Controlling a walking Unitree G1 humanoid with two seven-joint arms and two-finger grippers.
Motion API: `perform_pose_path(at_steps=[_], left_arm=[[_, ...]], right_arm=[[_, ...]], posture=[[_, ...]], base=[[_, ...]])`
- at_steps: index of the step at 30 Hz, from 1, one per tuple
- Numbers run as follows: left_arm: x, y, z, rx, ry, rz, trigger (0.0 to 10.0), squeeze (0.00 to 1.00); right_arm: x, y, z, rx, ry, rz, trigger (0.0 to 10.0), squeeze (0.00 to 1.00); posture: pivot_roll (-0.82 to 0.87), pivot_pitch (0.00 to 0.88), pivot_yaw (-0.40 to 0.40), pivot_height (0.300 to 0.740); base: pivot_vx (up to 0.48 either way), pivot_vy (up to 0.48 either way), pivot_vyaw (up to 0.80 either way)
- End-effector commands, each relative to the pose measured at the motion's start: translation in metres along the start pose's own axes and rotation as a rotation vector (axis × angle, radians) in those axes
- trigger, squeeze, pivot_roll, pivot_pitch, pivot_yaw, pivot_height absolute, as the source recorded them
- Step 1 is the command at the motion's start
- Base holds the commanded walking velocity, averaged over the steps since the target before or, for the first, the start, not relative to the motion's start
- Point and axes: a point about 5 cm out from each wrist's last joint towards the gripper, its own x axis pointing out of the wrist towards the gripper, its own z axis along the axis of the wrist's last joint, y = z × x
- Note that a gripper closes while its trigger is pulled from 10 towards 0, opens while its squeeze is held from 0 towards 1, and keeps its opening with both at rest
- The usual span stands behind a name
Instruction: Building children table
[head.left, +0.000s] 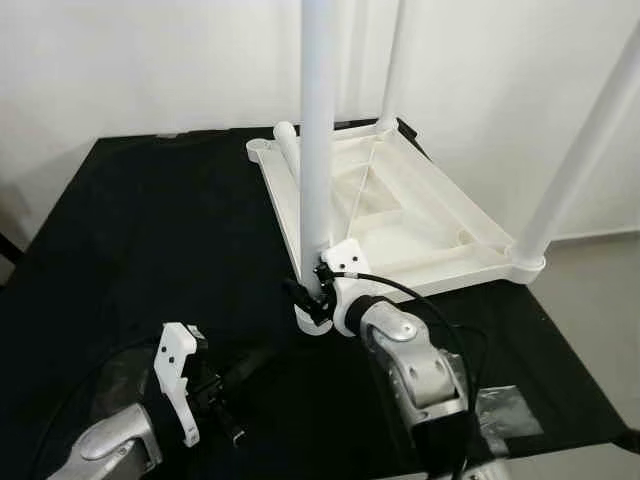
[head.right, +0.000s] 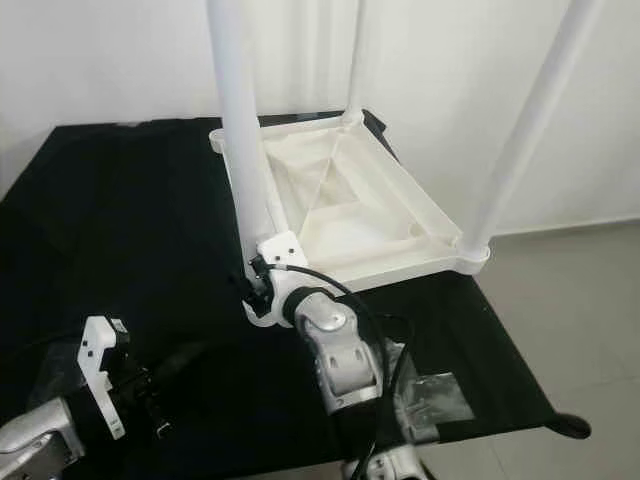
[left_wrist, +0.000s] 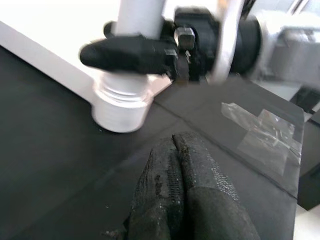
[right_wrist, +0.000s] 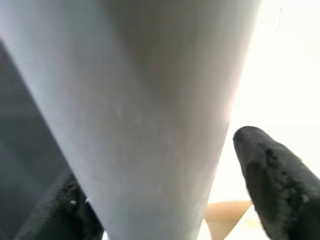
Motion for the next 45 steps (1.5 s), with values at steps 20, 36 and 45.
perform_pose_path(at_steps=[20,36,45], left_arm=[[-0.001,0.002,-0.006,-0.003,0.022,0.007,10.0,0.0],[-0.005,-0.003,-0.002,0.002,0.015,0.0,10.0,0.0],[-0.007,-0.003,-0.001,-0.001,0.029,-0.004,10.0,0.0]], right_arm=[[0.019,-0.029,0.023,-0.051,-0.032,0.612,0.0,0.0],[-0.007,-0.042,-0.033,0.145,0.051,-0.32,0.0,0.0],[-0.013,0.007,-0.025,0.049,0.016,-0.057,0.0,0.0]], posture=[[0.0,0.038,0.007,0.74],[-0.01,0.086,-0.012,0.74],[0.0,0.105,0.019,0.74]], base=[[0.0,0.0,0.0],[0.0,0.0,0.0],[0.0,0.0,0.0]])
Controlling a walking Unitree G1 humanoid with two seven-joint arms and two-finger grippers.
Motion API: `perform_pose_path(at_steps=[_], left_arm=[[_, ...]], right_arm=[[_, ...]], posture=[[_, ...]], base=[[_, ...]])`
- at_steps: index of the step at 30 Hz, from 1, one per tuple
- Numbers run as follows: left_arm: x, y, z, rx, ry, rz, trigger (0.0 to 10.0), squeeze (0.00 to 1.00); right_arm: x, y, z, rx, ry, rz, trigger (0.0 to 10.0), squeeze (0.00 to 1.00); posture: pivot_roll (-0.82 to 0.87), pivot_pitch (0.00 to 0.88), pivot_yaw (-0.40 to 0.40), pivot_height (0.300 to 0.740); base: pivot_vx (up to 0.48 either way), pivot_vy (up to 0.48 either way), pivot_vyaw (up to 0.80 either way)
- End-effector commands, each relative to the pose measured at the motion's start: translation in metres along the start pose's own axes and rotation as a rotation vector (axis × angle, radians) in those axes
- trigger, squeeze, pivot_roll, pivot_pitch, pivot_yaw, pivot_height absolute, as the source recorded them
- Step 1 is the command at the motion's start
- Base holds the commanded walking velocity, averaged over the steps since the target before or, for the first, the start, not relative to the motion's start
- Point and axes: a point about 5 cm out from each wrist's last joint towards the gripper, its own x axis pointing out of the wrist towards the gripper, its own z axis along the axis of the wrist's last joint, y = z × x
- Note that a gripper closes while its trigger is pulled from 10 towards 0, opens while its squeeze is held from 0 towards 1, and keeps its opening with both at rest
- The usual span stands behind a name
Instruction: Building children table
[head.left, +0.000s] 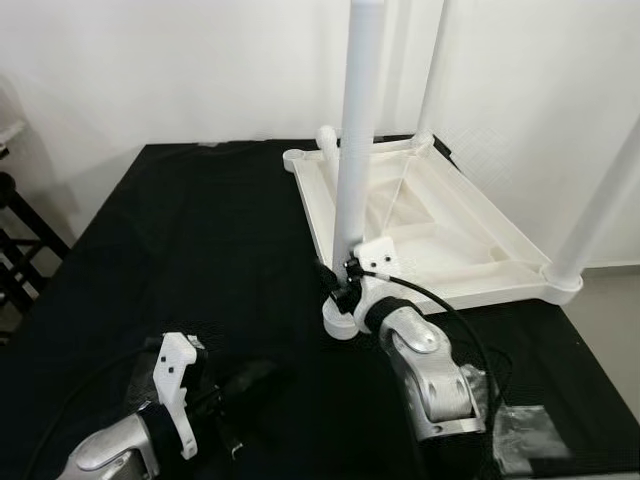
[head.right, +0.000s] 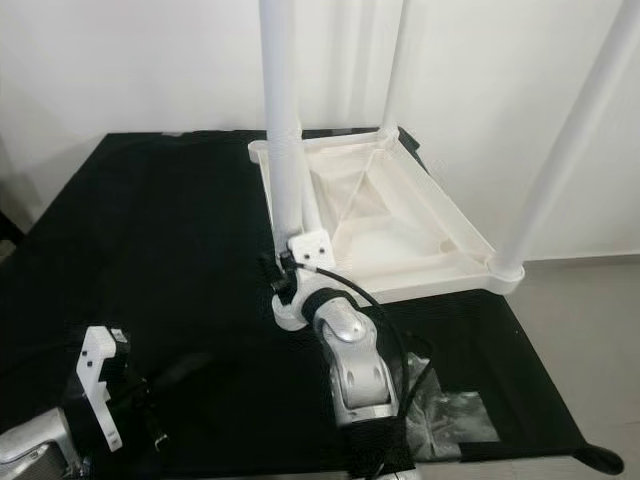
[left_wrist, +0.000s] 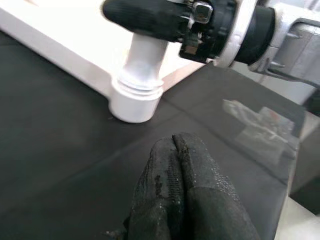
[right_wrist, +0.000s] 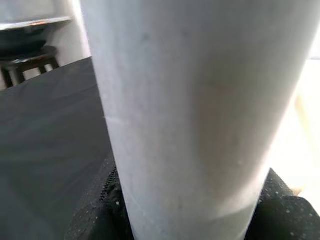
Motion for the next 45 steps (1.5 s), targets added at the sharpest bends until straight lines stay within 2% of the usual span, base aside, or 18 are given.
perform_pose_path(at_steps=[1,2,3,7,8,10,11,12,13,14,15,16,19,25,27,40,43,45], left_arm=[[-0.001,0.001,0.001,0.007,0.016,-0.006,10.0,0.0],[-0.002,0.001,0.001,0.008,0.016,-0.004,10.0,0.0],[-0.002,0.001,0.001,0.01,0.015,0.001,10.0,0.0],[-0.002,0.002,0.001,0.011,0.013,0.006,10.0,0.0],[-0.001,0.002,0.002,0.012,0.013,0.009,10.0,0.0],[0.0,0.004,0.001,0.012,0.014,0.011,10.0,0.0],[0.0,0.004,0.001,0.012,0.014,0.011,10.0,0.0],[0.001,0.005,0.001,0.012,0.014,0.011,10.0,0.0],[0.001,0.006,0.0,0.012,0.015,0.011,10.0,0.0],[0.001,0.006,0.0,0.012,0.015,0.011,10.0,0.0],[0.002,0.006,0.0,0.012,0.016,0.011,10.0,0.0],[0.003,0.007,0.0,0.011,0.016,0.011,10.0,0.0],[0.003,0.007,-0.001,0.011,0.017,0.011,10.0,0.0],[0.005,0.007,-0.002,0.013,0.015,0.014,10.0,0.0],[0.005,0.007,-0.003,0.015,0.015,0.018,10.0,0.0],[0.005,0.006,-0.004,0.014,0.016,0.016,10.0,0.0],[0.005,0.004,-0.004,0.014,0.014,0.014,10.0,0.0],[0.003,0.003,-0.002,0.015,0.01,0.015,10.0,0.0]], right_arm=[[0.0,0.004,-0.022,0.021,0.113,0.034,0.0,0.0],[0.001,0.004,-0.02,0.011,0.13,0.023,0.0,0.0],[0.003,0.004,-0.015,0.009,0.134,0.027,10.0,0.0],[0.007,0.006,-0.006,0.014,0.12,0.052,10.0,0.0],[0.01,0.006,0.003,0.015,0.101,0.092,10.0,1.0],[0.02,0.004,0.024,-0.003,0.042,0.255,10.0,1.0],[0.02,0.004,0.024,-0.003,0.042,0.255,10.0,1.0],[0.025,0.0,0.037,-0.034,-0.018,0.365,10.0,1.0],[0.028,-0.004,0.048,-0.082,-0.054,0.486,10.0,0.87],[0.028,-0.004,0.048,-0.082,-0.054,0.486,10.0,0.87],[0.029,-0.008,0.053,-0.129,-0.07,0.575,10.0,0.19],[0.029,-0.012,0.056,-0.154,-0.072,0.651,10.0,0.0],[0.031,-0.019,0.055,-0.169,-0.051,0.702,10.0,0.0],[0.04,-0.032,0.052,-0.161,-0.001,0.655,10.0,0.0],[0.042,-0.037,0.048,-0.141,0.028,0.658,0.0,0.0],[0.037,-0.048,0.033,-0.174,0.092,0.716,0.0,0.0],[0.032,-0.053,0.02,-0.207,0.123,0.659,0.0,0.0],[0.022,-0.053,-0.004,-0.19,0.19,0.568,0.0,0.0]], posture=[[0.0,0.105,0.019,0.74],[0.0,0.105,0.018,0.74],[0.0,0.103,0.017,0.74],[0.01,0.1,0.016,0.74],[0.01,0.1,0.017,0.74],[0.01,0.089,0.017,0.74],[0.01,0.089,0.017,0.74],[0.01,0.082,0.019,0.74],[0.01,0.071,0.019,0.74],[0.01,0.071,0.019,0.74],[0.01,0.07,0.018,0.74],[0.01,0.063,0.016,0.74],[0.02,0.059,0.011,0.74],[0.02,0.05,0.007,0.74],[0.03,0.046,0.007,0.74],[0.02,0.049,0.003,0.74],[0.02,0.06,-0.006,0.74],[0.01,0.071,-0.007,0.74]], base=[[0.0,0.0,0.0],[0.0,0.0,0.0],[0.0,0.0,0.0],[0.0,0.0,0.0],[0.0,0.0,0.0],[0.0,0.0,0.0],[0.0,0.0,0.0],[0.0,0.0,0.0],[0.0,0.0,0.0],[0.0,0.0,0.0],[0.0,0.0,0.0],[0.0,0.0,0.0],[0.0,0.0,0.0],[0.0,0.0,0.0],[0.0,0.0,0.0],[0.0,0.0,0.0],[0.0,0.0,0.0],[0.0,0.0,0.0]])
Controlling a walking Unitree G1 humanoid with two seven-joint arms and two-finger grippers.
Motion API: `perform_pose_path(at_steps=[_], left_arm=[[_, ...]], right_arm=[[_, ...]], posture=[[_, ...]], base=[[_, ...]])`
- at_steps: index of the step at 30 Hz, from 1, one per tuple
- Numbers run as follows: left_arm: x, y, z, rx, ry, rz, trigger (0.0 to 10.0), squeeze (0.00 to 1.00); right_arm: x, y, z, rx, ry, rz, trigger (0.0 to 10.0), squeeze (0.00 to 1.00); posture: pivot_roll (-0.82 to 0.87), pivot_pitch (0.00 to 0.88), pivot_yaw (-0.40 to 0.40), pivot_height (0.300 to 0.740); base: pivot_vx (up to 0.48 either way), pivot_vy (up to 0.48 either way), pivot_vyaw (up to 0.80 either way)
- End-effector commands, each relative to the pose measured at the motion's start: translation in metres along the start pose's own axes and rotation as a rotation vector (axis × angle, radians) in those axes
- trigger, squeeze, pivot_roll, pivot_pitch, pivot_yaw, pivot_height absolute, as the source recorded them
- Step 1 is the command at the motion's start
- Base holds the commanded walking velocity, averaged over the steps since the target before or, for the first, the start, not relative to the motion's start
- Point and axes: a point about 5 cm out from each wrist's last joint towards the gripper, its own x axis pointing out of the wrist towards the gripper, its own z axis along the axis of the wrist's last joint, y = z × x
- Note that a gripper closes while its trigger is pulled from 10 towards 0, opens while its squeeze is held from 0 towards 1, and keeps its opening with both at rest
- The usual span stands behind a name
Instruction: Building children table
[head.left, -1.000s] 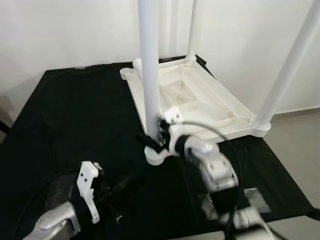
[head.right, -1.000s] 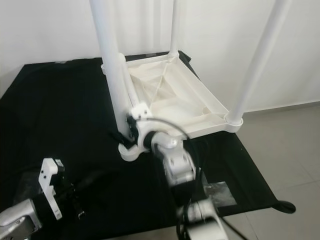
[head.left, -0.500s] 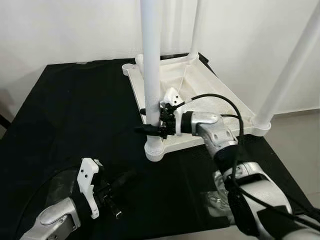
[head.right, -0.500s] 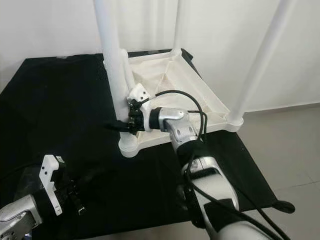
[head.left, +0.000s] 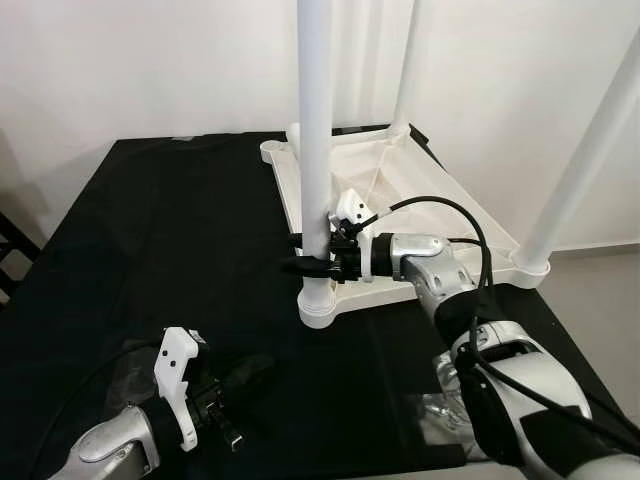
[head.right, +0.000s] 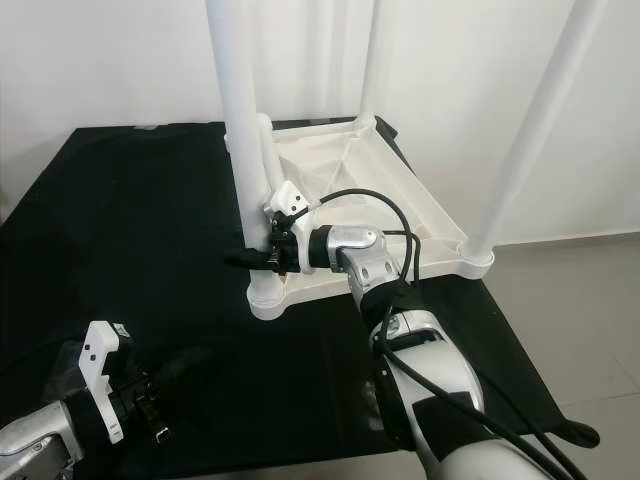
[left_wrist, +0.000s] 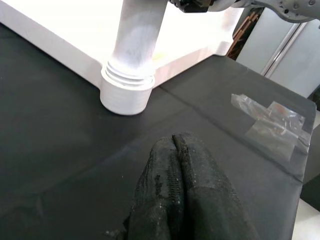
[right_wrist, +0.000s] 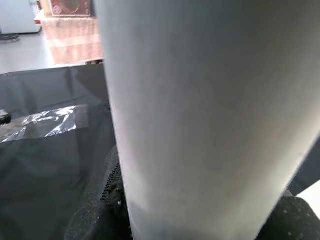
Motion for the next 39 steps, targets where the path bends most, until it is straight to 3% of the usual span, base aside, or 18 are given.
perform_pose_path(at_steps=[1,2,3,4,5,6,10,12,13,14,17,18,22,23,28,29,34,39], left_arm=[[-0.001,-0.001,0.0,-0.004,-0.001,0.0,10.0,0.0],[-0.002,-0.002,0.0,-0.004,-0.002,0.002,10.0,0.0],[-0.002,-0.002,0.0,-0.004,-0.002,0.002,10.0,0.0],[-0.004,-0.002,0.002,-0.003,-0.004,0.002,10.0,0.0],[-0.004,-0.002,0.002,-0.003,-0.004,0.002,10.0,0.0],[-0.005,-0.001,0.003,-0.004,-0.004,0.002,10.0,0.0],[-0.005,-0.001,0.004,-0.005,-0.005,0.002,10.0,0.0],[-0.004,-0.001,0.004,-0.009,-0.004,-0.004,10.0,0.0],[-0.003,-0.002,0.004,-0.005,-0.003,-0.003,10.0,0.0],[-0.003,-0.002,0.004,-0.003,-0.007,0.005,10.0,0.0],[-0.004,-0.002,0.004,-0.001,-0.013,0.015,10.0,0.0],[-0.003,-0.001,0.004,0.0,-0.017,0.021,10.0,0.0],[-0.002,-0.001,0.003,0.0,-0.018,0.022,10.0,0.0],[-0.001,-0.001,0.003,-0.001,-0.016,0.02,10.0,0.0],[0.002,0.0,0.003,-0.001,-0.016,0.017,10.0,0.0],[0.003,0.0,0.002,0.0,-0.019,0.019,10.0,0.0],[0.004,0.002,0.002,0.0,-0.02,0.021,10.0,0.0],[0.005,0.002,0.001,0.001,-0.019,0.023,10.0,0.0]], right_arm=[[-0.007,0.009,-0.037,0.049,0.174,-0.051,0.0,0.0],[-0.005,0.012,-0.05,0.102,0.192,-0.308,0.0,0.0],[-0.005,0.012,-0.05,0.102,0.192,-0.308,0.0,0.0],[-0.004,0.038,-0.063,0.162,0.203,-0.504,0.0,0.0],[-0.004,0.038,-0.063,0.162,0.203,-0.504,0.0,0.0],[0.002,0.073,-0.068,0.185,0.203,-0.56,0.0,0.0],[0.001,0.081,-0.063,0.213,0.171,-0.622,0.0,0.0],[0.007,0.071,-0.058,0.182,0.141,-0.59,0.0,0.0],[0.009,0.062,-0.057,0.17,0.15,-0.59,1.3,0.0],[0.011,0.057,-0.057,0.173,0.17,-0.589,10.0,0.0],[0.014,0.052,-0.053,0.175,0.154,-0.573,10.0,0.0],[0.015,0.045,-0.047,0.178,0.139,-0.574,10.0,1.0],[0.015,0.031,-0.028,0.193,0.087,-0.571,10.0,1.0],[0.012,0.019,-0.017,0.187,0.061,-0.571,10.0,1.0],[0.01,-0.001,0.012,0.147,-0.036,-0.41,10.0,1.0],[0.007,0.001,0.018,0.076,-0.044,-0.178,10.0,0.02],[0.002,-0.001,0.017,0.026,-0.006,0.04,10.0,0.0],[0.0,-0.005,0.013,0.035,0.056,0.098,10.0,0.0]], posture=[[0.01,0.071,-0.007,0.74],[0.0,0.082,-0.01,0.74],[0.0,0.082,-0.01,0.74],[0.0,0.097,-0.008,0.74],[0.0,0.097,-0.008,0.74],[-0.02,0.114,0.015,0.74],[-0.04,0.1,0.019,0.74],[0.0,0.095,-0.01,0.74],[0.0,0.098,-0.009,0.74],[0.0,0.098,-0.009,0.74],[0.0,0.096,-0.011,0.74],[0.01,0.091,-0.013,0.74],[0.0,0.083,-0.015,0.74],[0.01,0.077,-0.018,0.74],[0.01,0.066,-0.025,0.74],[0.01,0.061,-0.026,0.74],[0.01,0.051,-0.029,0.74],[0.03,0.044,-0.027,0.74]], base=[[0.0,0.0,0.0],[0.0,0.0,0.0],[0.0,0.0,0.0],[0.0,0.0,0.0],[0.0,0.0,0.0],[0.0,0.0,0.0],[0.0,0.0,0.0],[0.0,0.0,0.0],[0.0,0.0,0.0],[0.0,0.0,0.0],[0.0,0.0,0.0],[0.0,0.0,0.0],[0.0,0.0,0.0],[0.0,0.0,0.0],[0.0,0.0,0.0],[0.0,0.0,0.0],[0.0,0.0,0.0],[0.0,0.0,0.0]])
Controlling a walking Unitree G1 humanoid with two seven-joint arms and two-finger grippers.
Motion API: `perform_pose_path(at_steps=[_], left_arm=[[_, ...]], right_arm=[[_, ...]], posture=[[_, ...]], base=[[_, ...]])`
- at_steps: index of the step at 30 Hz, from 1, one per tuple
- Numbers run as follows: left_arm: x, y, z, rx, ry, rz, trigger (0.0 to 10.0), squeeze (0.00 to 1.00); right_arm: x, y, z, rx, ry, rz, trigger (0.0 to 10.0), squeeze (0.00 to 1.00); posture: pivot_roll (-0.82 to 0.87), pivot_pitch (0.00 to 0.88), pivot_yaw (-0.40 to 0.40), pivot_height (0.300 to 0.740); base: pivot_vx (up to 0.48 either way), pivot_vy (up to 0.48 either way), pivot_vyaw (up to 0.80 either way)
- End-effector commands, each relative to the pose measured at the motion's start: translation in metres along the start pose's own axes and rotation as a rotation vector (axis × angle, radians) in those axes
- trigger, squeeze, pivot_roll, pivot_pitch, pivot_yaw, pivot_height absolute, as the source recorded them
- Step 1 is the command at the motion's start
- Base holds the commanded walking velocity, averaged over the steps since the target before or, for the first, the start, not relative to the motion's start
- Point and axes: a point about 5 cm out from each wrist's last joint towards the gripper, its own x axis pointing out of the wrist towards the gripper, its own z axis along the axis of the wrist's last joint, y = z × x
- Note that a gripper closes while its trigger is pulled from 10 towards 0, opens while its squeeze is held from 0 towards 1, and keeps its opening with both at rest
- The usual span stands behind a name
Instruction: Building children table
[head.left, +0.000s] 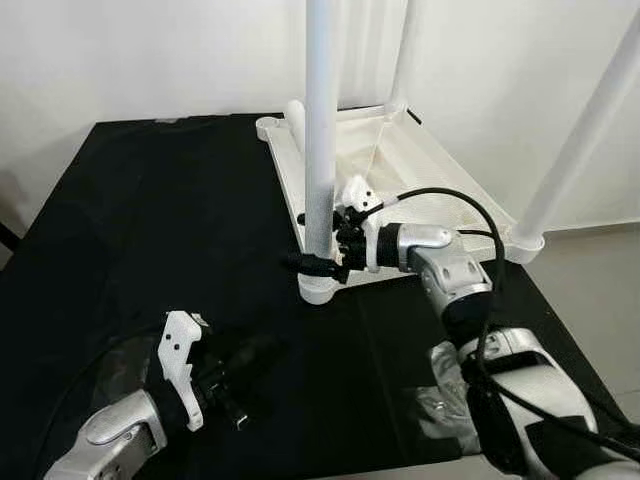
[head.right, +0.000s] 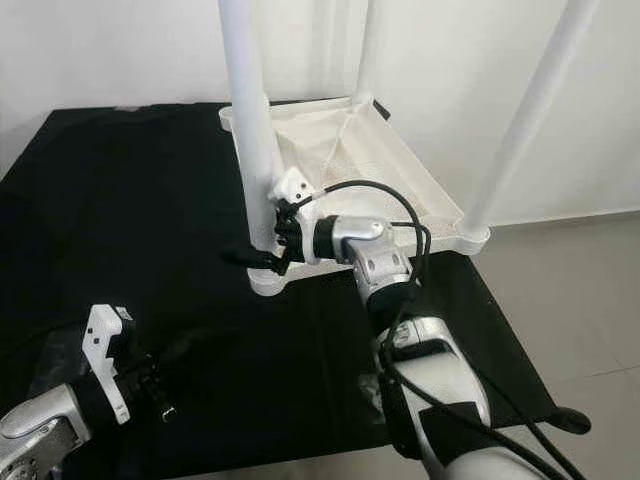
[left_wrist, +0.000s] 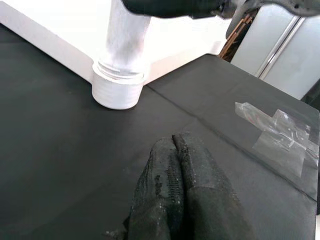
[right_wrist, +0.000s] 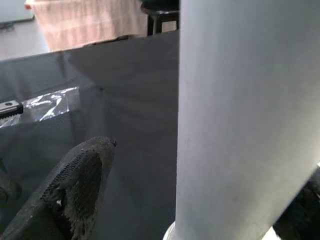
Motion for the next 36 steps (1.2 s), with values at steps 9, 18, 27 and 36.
perform_pose_path(at_steps=[9,18,27,36], left_arm=[[0.0,0.0,-0.005,-0.008,0.008,0.008,10.0,0.0],[-0.004,-0.004,-0.003,-0.009,0.002,0.006,10.0,0.0],[-0.003,0.001,-0.002,-0.021,0.004,-0.006,10.0,0.0],[-0.003,0.002,-0.002,-0.008,-0.002,0.015,10.0,0.0]], right_arm=[[-0.001,-0.001,-0.015,0.06,0.03,0.066,0.0,0.0],[-0.002,0.03,-0.087,0.213,0.204,-0.551,0.0,0.0],[0.002,0.074,-0.075,0.105,0.142,-0.624,0.0,0.0],[0.007,0.07,-0.066,0.141,0.163,-0.66,10.0,0.56]], posture=[[0.03,0.047,-0.023,0.74],[0.02,0.083,-0.043,0.74],[-0.01,0.081,-0.026,0.74],[-0.01,0.059,-0.022,0.74]], base=[[0.0,0.0,0.0],[0.0,0.0,0.0],[0.0,0.0,0.0],[0.0,0.0,0.0]])
